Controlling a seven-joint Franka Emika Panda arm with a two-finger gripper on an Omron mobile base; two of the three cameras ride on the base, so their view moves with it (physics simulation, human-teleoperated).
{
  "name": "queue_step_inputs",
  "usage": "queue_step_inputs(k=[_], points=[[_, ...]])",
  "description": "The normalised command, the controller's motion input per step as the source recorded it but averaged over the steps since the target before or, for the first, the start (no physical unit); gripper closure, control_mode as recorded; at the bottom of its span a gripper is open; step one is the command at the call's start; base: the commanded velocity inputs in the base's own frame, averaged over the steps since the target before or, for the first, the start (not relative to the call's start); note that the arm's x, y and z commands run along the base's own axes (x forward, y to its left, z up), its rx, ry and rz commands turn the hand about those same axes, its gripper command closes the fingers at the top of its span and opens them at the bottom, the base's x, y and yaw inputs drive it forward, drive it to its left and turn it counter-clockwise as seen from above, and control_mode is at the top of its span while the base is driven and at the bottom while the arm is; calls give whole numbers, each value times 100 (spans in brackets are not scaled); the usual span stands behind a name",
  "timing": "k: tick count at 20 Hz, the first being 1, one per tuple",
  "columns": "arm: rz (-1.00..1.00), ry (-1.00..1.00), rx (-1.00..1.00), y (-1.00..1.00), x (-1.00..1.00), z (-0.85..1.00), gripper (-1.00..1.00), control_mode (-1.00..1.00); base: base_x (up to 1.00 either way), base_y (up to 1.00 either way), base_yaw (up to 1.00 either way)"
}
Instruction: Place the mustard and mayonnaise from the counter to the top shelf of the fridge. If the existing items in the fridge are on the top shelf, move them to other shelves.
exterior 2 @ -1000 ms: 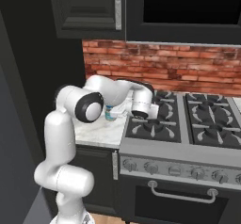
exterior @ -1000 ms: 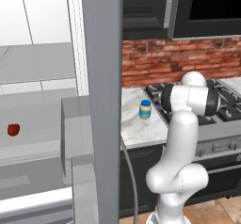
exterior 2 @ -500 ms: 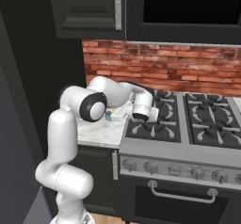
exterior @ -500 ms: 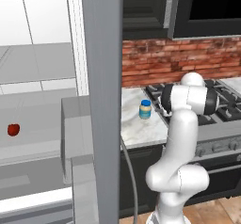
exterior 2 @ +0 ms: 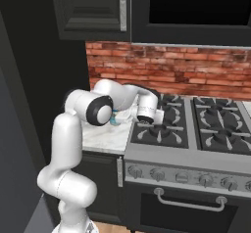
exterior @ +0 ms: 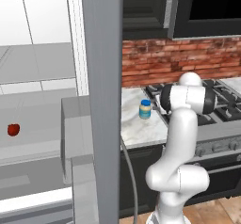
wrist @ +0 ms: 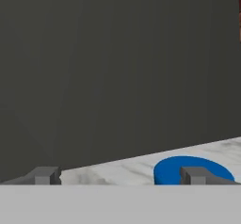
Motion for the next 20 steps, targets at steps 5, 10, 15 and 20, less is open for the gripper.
queue_step_inputs(k=[5, 10, 15, 20], points=[[0, 1, 0, 2, 17, 0, -100, -100, 0, 0, 0], [0, 0, 0, 0, 19, 0, -100, -100, 0, 0, 0], [0, 0, 0, 0, 8, -9, -100, -100, 0, 0, 0], [0, 0, 0, 0, 0, -4, -100, -100, 0, 0, 0]])
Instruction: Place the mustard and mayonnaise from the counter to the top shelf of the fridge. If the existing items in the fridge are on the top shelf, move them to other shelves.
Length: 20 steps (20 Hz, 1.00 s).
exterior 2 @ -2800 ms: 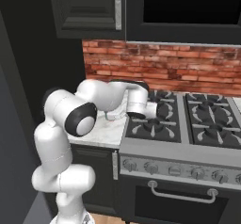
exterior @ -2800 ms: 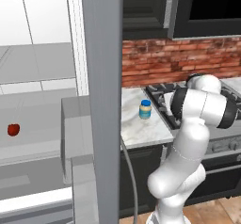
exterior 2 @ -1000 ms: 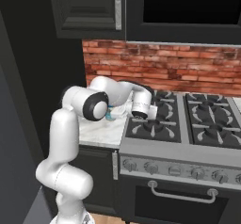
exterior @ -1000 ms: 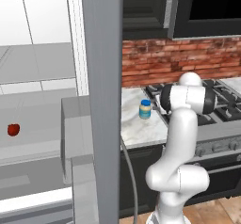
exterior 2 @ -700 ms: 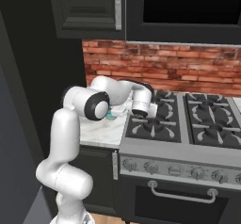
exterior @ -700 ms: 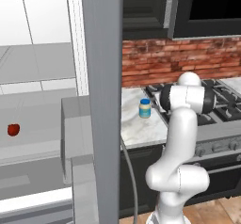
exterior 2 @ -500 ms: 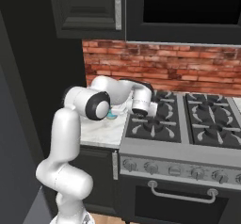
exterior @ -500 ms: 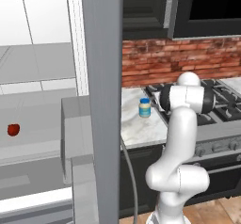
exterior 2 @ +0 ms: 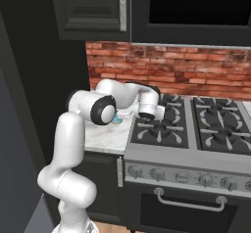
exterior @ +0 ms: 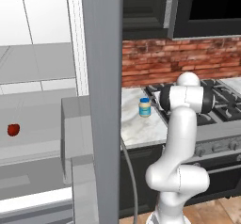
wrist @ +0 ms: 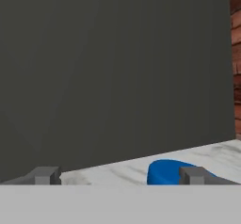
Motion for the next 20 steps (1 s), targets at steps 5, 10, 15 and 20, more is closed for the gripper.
queue_step_inputs(k=[5, 10, 15, 20], points=[[0, 0, 0, -4, 0, 0, -100, -100, 0, 0, 0], [0, 0, 0, -22, 0, 0, -100, -100, 0, 0, 0], [0, 2, 0, -3, 0, -2, -100, -100, 0, 0, 0], [0, 3, 0, 0, 0, -15, -100, -100, 0, 0, 0]])
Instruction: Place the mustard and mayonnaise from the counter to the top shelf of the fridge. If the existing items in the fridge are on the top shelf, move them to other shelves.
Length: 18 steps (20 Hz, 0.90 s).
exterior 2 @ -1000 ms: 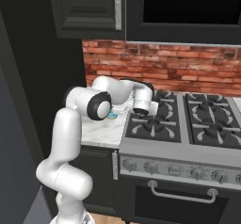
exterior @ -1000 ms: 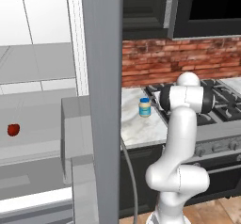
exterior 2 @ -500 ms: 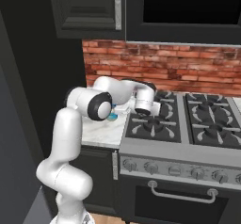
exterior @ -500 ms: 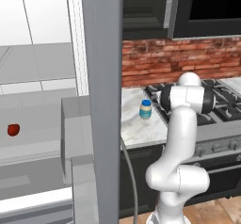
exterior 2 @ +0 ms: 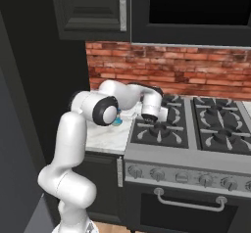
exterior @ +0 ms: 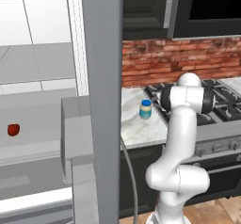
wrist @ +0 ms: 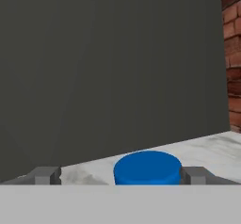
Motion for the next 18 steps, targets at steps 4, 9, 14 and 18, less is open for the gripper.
queue_step_inputs(k=[4, 9, 14, 18], points=[[0, 2, -2, 0, 0, -18, -100, -100, 0, 0, 0], [0, 0, -2, 2, 0, -12, -100, -100, 0, 0, 0], [0, 0, 0, 13, 0, -1, -100, -100, 0, 0, 0], [0, 0, 0, 13, 0, 0, -100, -100, 0, 0, 0]])
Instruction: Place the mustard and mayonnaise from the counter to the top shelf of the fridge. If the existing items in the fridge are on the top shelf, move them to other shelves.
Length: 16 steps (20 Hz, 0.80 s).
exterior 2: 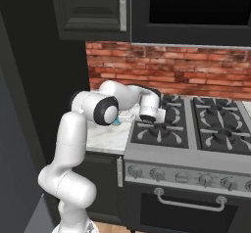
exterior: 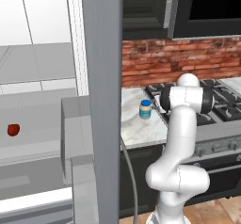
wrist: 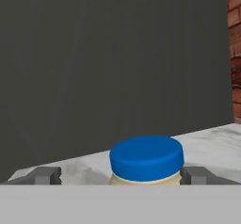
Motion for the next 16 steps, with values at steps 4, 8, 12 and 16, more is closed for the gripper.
queue_step_inputs(k=[4, 8, 12, 16], points=[[0, 0, 0, 11, 3, 0, -100, -100, 0, 0, 0], [0, 0, 0, 2, 19, 0, -100, -100, 0, 0, 0], [0, -1, 0, 0, 35, 0, -100, -100, 0, 0, 0], [0, 0, 0, 0, 13, -2, -100, -100, 0, 0, 0]])
